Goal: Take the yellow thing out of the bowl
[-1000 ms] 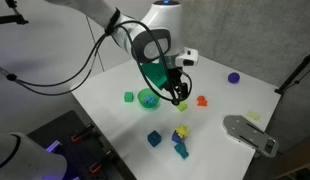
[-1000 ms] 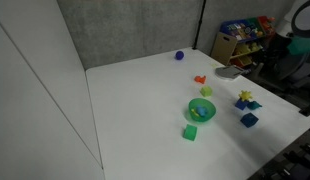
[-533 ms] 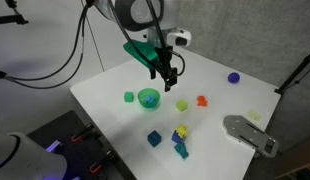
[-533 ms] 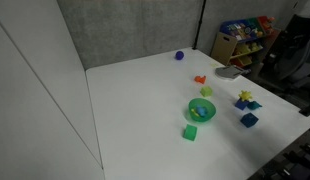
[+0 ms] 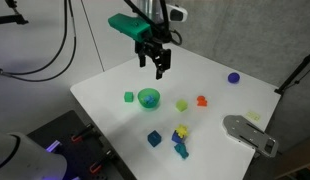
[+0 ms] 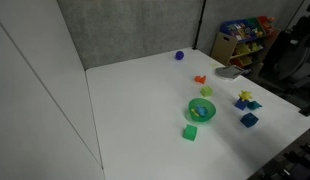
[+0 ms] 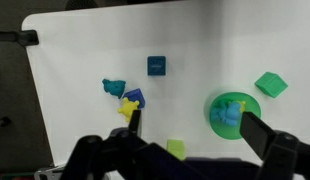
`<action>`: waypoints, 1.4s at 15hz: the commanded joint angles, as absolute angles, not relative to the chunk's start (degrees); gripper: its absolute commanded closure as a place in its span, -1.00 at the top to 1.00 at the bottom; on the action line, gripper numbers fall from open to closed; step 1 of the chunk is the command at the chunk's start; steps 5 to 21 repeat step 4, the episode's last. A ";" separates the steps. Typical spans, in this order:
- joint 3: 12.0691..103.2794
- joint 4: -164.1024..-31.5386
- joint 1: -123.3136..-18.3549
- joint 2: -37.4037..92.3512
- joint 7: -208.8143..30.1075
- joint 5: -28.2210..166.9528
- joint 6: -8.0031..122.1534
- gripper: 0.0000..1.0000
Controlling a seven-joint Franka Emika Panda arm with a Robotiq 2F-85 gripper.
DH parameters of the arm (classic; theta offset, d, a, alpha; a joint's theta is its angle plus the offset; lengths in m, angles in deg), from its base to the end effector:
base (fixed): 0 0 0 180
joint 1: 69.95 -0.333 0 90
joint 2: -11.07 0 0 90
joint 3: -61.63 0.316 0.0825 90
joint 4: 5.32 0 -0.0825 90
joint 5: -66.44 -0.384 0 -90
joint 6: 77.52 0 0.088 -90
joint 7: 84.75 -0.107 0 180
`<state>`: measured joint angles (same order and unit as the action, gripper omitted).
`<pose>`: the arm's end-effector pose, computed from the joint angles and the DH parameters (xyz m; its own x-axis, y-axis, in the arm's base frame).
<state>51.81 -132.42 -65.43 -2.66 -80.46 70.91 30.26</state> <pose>0.4513 -0.1247 0.4662 0.9847 -0.1410 -0.1026 -0.1393 -0.9900 0.0234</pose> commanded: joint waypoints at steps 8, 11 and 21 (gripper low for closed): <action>52.63 -132.16 -64.59 -3.06 -78.98 70.72 28.44 1.00; 52.63 -132.16 -64.59 -3.06 -78.98 70.72 28.44 1.00; 52.63 -132.16 -64.59 -3.06 -78.98 70.72 28.44 1.00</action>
